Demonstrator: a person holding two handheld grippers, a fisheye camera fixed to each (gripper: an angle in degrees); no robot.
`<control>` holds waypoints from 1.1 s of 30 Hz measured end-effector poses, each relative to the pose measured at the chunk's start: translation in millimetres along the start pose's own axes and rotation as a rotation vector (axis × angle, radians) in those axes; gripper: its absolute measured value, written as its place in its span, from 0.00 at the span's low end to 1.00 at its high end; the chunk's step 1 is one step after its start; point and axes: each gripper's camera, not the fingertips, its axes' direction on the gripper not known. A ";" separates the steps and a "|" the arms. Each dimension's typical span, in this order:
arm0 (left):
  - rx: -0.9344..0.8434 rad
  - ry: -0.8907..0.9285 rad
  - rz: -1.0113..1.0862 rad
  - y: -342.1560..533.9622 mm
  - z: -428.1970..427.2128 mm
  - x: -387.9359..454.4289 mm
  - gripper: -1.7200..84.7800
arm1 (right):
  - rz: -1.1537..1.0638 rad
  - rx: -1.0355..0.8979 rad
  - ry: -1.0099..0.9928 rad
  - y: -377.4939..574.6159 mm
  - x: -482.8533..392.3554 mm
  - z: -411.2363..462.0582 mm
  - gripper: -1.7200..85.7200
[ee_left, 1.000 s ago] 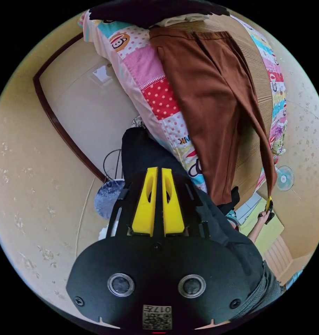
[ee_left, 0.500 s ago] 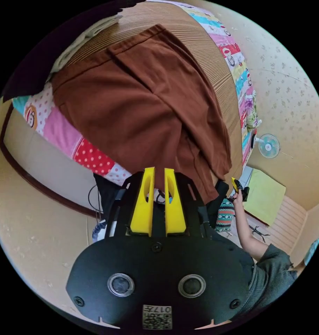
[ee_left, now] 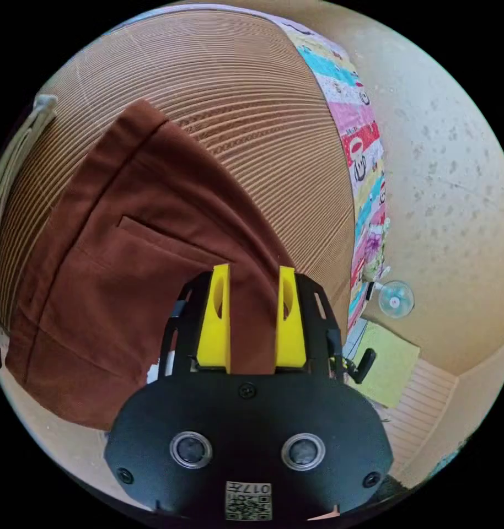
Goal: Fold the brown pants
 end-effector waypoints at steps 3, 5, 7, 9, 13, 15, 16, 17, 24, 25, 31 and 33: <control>0.017 0.053 -0.169 -3.9 14.4 -27.6 0.06 | -0.073 -0.147 0.180 -21.6 -15.0 36.1 0.13; 0.020 0.089 -0.181 -2.3 17.1 -39.8 0.02 | -0.085 -0.180 0.299 -22.8 -18.8 46.9 0.07; 0.006 0.154 -0.168 -1.3 16.2 -48.6 0.01 | -0.127 -0.167 0.310 -18.5 -22.7 43.8 0.05; -0.005 0.179 -0.063 1.9 4.4 -44.7 0.01 | -0.105 -0.091 0.282 -7.6 -20.7 22.6 0.03; 0.052 0.154 0.218 13.2 -33.5 -19.0 0.01 | 0.024 0.121 0.181 17.0 3.0 -27.2 0.03; 0.146 0.024 0.223 20.9 -65.3 -17.3 0.04 | 0.070 0.171 0.085 27.7 24.7 -43.3 0.03; 0.184 -0.007 0.220 22.6 -74.3 -17.8 0.06 | 0.076 0.175 0.068 29.4 29.8 -44.9 0.03; 0.257 -0.062 0.222 24.4 -90.8 -18.5 0.10 | 0.097 0.185 0.043 32.7 40.3 -46.3 0.03; 0.197 -0.343 0.402 -11.1 -99.3 -4.8 0.18 | 0.102 0.208 -0.075 35.7 76.9 -29.1 0.09; 0.168 -0.360 0.419 -15.3 -95.3 -2.8 0.18 | 0.100 0.202 -0.054 33.9 76.4 -26.5 0.10; -0.005 -0.651 0.650 -25.8 -88.7 25.1 0.02 | -0.100 0.103 0.120 -4.8 44.0 -5.4 0.16; -0.053 -0.589 0.738 -23.6 -109.4 41.0 0.02 | -0.204 0.052 0.148 -27.4 29.1 6.8 0.16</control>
